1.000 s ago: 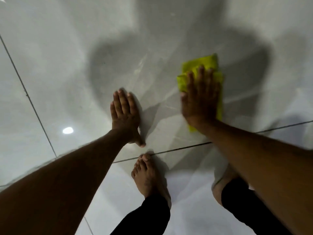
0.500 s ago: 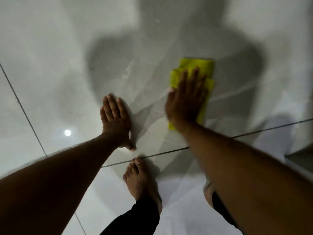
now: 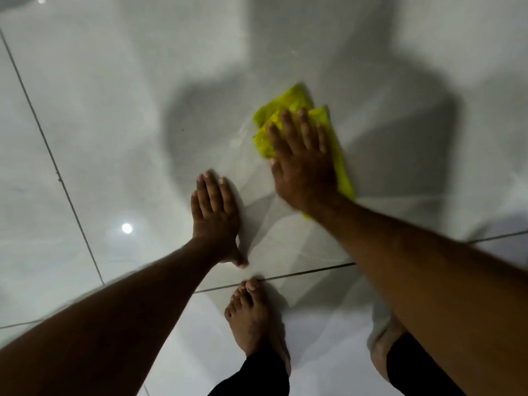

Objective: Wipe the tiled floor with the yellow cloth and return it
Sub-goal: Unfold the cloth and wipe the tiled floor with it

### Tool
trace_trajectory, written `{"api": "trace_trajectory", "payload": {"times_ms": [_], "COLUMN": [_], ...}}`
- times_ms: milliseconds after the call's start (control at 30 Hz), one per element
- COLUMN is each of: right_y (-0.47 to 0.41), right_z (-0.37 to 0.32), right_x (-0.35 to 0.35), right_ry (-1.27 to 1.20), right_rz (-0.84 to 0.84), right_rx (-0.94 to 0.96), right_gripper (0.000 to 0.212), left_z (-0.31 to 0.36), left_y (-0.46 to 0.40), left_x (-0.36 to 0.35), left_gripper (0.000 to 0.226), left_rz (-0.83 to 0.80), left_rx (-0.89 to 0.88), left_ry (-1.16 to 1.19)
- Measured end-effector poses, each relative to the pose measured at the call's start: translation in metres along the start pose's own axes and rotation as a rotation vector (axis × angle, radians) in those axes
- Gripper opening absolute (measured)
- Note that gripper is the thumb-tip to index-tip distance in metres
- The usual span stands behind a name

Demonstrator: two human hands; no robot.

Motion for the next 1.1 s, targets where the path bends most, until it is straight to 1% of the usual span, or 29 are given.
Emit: {"api": "trace_trajectory", "payload": {"times_ms": [67,133,167,200,233,267,300,333,367,400,433,467,533,567,600,633,667,700,733,767,800,833,867,900,933,967,1000,1067,1100], "right_y": [0.054,0.126,0.151,0.165,0.166,0.155,0.134,0.11,0.086,0.063,0.038,0.023,0.04,0.068,0.094,0.119,0.137,0.148,0.153,0.154,0.154,0.147,0.133,0.115,0.094,0.076,0.065,0.072,0.081], "right_z": [-0.032,-0.011,0.019,0.054,0.089,0.119,0.136,0.136,0.12,0.091,0.054,0.017,-0.043,-0.05,-0.036,-0.006,0.031,0.071,0.106,0.131,0.138,0.124,0.097,0.064,0.033,0.005,-0.019,-0.045,-0.032], "right_x": [-0.008,0.002,0.012,0.018,0.022,0.024,0.026,0.026,0.028,0.025,0.018,0.011,-0.003,-0.006,-0.003,0.0,0.004,0.01,0.015,0.02,0.024,0.024,0.023,0.02,0.016,0.01,0.002,-0.009,-0.007], "right_ry": [0.001,0.012,0.019,0.04,0.069,0.106,0.142,0.161,0.131,0.082,0.027,-0.016,-0.058,-0.028,-0.001,0.036,0.073,0.106,0.135,0.163,0.189,0.194,0.154,0.087,0.019,-0.033,-0.058,-0.031,-0.007], "right_rz": [-0.133,-0.256,-0.314,-0.337,-0.318,-0.262,-0.172,-0.063,0.031,0.067,0.077,0.067,-0.074,-0.125,-0.168,-0.18,-0.18,-0.158,-0.135,-0.095,-0.031,0.05,0.103,0.133,0.123,0.094,0.009,-0.126,-0.148], "right_rx": [0.286,0.574,0.632,0.601,0.467,0.225,-0.12,-0.484,-0.749,-0.864,-0.802,-0.616,-0.126,0.125,0.342,0.49,0.53,0.456,0.266,-0.008,-0.333,-0.643,-0.877,-1.027,-1.032,-0.867,-0.562,0.25,0.573], "right_gripper": [0.06,0.057,0.057,0.057,0.058,0.059,0.06,0.061,0.062,0.064,0.065,0.064,0.059,0.058,0.057,0.056,0.056,0.058,0.061,0.063,0.061,0.058,0.058,0.058,0.058,0.058,0.058,0.055,0.053], "left_z": [0.0,-0.003,-0.004,-0.004,-0.004,-0.003,-0.004,-0.004,-0.003,-0.002,-0.004,-0.005,-0.007,-0.007,-0.007,-0.006,-0.005,-0.005,-0.005,-0.005,-0.004,-0.004,-0.003,-0.003,-0.003,-0.004,-0.004,-0.007,-0.008], "left_y": [0.0,0.003,0.003,0.003,0.002,0.0,0.0,-0.001,-0.002,-0.004,-0.005,-0.006,-0.006,-0.005,-0.005,-0.004,-0.004,-0.006,-0.006,-0.006,-0.006,-0.006,-0.005,-0.004,-0.003,-0.003,-0.004,-0.004,-0.005], "left_x": [0.0,0.001,0.002,0.002,0.001,0.001,0.001,0.0,-0.001,-0.005,-0.007,-0.007,-0.007,-0.006,-0.006,-0.006,-0.006,-0.007,-0.009,-0.009,-0.008,-0.006,-0.005,-0.006,-0.006,-0.006,-0.005,-0.005,-0.005], "left_gripper": [0.182,0.182,0.182,0.183,0.183,0.184,0.184,0.185,0.185,0.186,0.186,0.186,0.186,0.186,0.186,0.187,0.188,0.188,0.189,0.188,0.188,0.188,0.188,0.188,0.188,0.188,0.188,0.188,0.187], "left_rz": [-0.005,-0.014,-0.015,-0.017,-0.013,-0.003,0.003,0.011,0.018,0.016,0.01,0.009,0.015,0.021,0.027,0.028,0.031,0.029,0.02,0.009,0.004,0.008,0.012,0.011,0.005,0.002,0.004,0.018,0.028], "left_rx": [-0.022,-0.023,-0.023,-0.025,-0.031,-0.033,-0.026,-0.022,-0.03,-0.036,-0.035,-0.036,-0.035,-0.043,-0.045,-0.04,-0.034,-0.032,-0.031,-0.028,-0.021,-0.019,-0.026,-0.03,-0.026,-0.023,-0.02,-0.011,-0.014], "left_ry": [0.01,0.026,0.026,0.021,0.014,0.013,0.019,0.026,0.026,0.022,0.022,0.028,0.032,0.025,0.02,0.029,0.04,0.04,0.029,0.02,0.019,0.02,0.015,0.009,0.008,0.008,0.008,0.009,0.008]}}
Point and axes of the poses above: each hand's wrist, its own y-axis away from the middle knuckle, its own x-axis out of the back of the hand, z = x × y, the point moved 5 cm from there along -y, towards the middle knuckle, and after that the axes turned 9 degrees about x, right-handed, at the moved point
